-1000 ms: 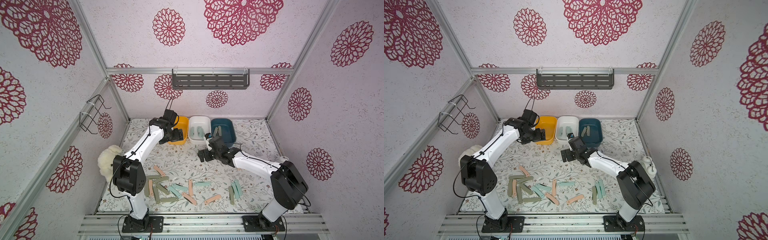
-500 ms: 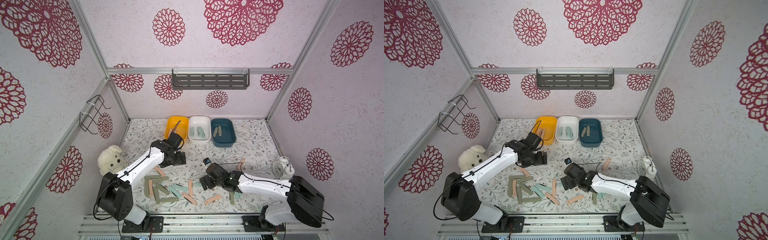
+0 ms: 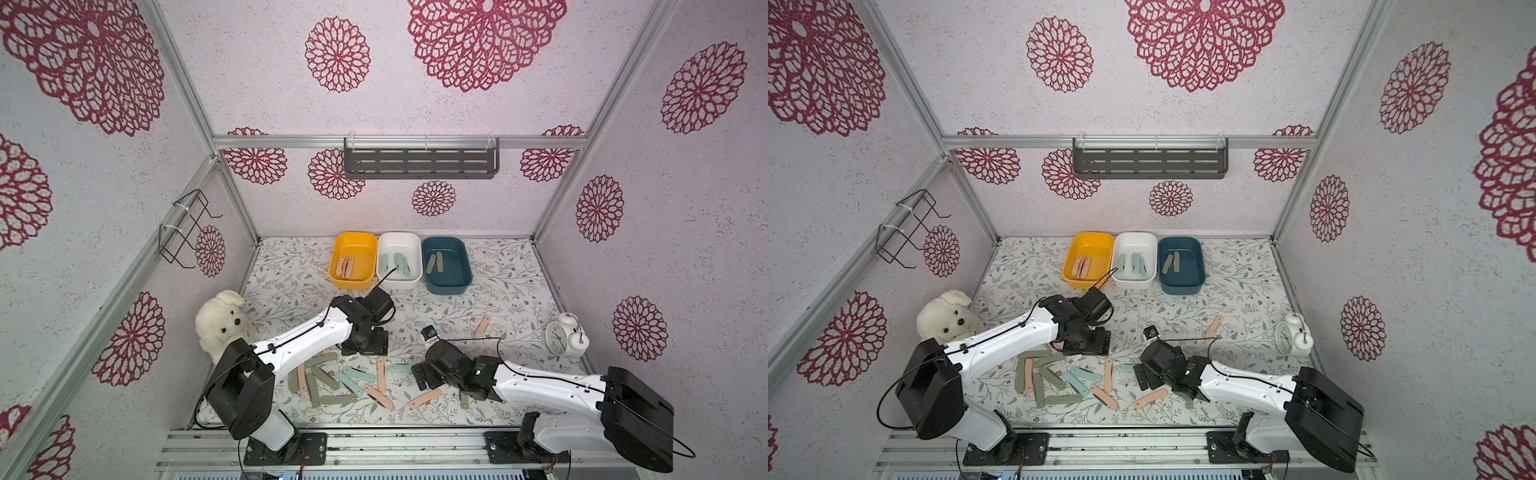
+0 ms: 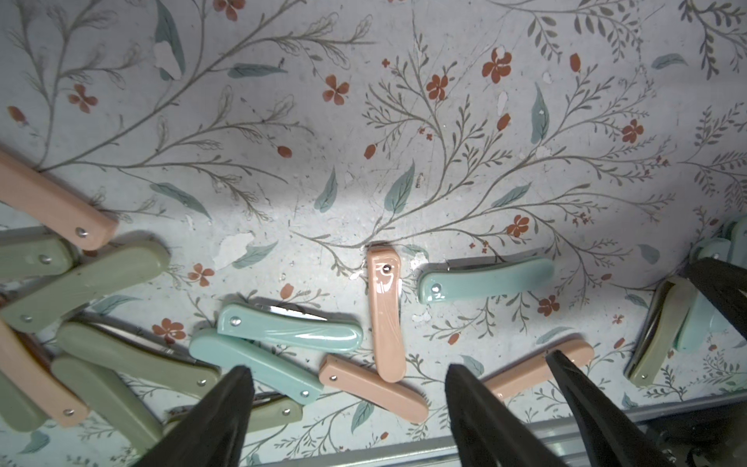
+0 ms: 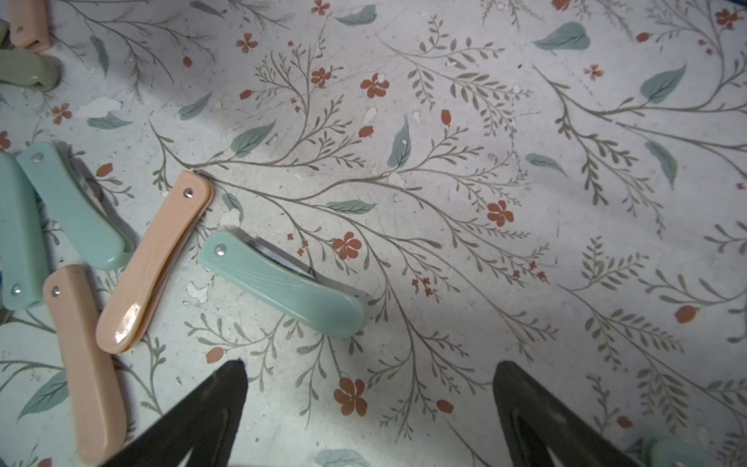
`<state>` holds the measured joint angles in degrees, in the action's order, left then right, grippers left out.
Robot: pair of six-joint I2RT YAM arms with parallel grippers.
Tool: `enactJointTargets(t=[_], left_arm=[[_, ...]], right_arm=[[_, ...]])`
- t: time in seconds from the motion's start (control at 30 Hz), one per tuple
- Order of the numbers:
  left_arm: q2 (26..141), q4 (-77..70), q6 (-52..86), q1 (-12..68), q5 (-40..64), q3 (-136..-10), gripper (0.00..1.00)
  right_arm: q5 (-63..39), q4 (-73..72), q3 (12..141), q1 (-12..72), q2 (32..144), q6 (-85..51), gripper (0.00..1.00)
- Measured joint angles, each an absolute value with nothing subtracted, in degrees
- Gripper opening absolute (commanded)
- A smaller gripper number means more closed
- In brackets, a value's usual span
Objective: Place the fruit knives into the storage box by color
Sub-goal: Pick up the fruit knife from the center of the board.
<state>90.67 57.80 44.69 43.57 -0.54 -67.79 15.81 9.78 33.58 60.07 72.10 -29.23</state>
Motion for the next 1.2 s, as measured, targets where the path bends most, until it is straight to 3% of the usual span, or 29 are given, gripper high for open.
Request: enactJointTargets(t=[0.27,0.6,1.03,1.2], left_arm=[[95.0,59.2,47.4,49.5,-0.3,-69.3,0.53],[101.4,57.8,49.4,52.4,2.0,-67.4,0.37],[104.3,55.5,49.7,52.5,2.5,-67.1,0.36],[106.2,54.6,49.6,52.5,2.5,-66.4,0.31]], right_arm=[[16.2,9.6,29.5,58.1,65.7,-29.6,0.99],[16.1,9.2,27.6,55.7,61.4,-29.5,0.99],[14.8,8.5,26.4,54.1,60.5,-28.9,0.99],[14.7,8.5,26.2,53.6,59.4,-28.9,0.99]])
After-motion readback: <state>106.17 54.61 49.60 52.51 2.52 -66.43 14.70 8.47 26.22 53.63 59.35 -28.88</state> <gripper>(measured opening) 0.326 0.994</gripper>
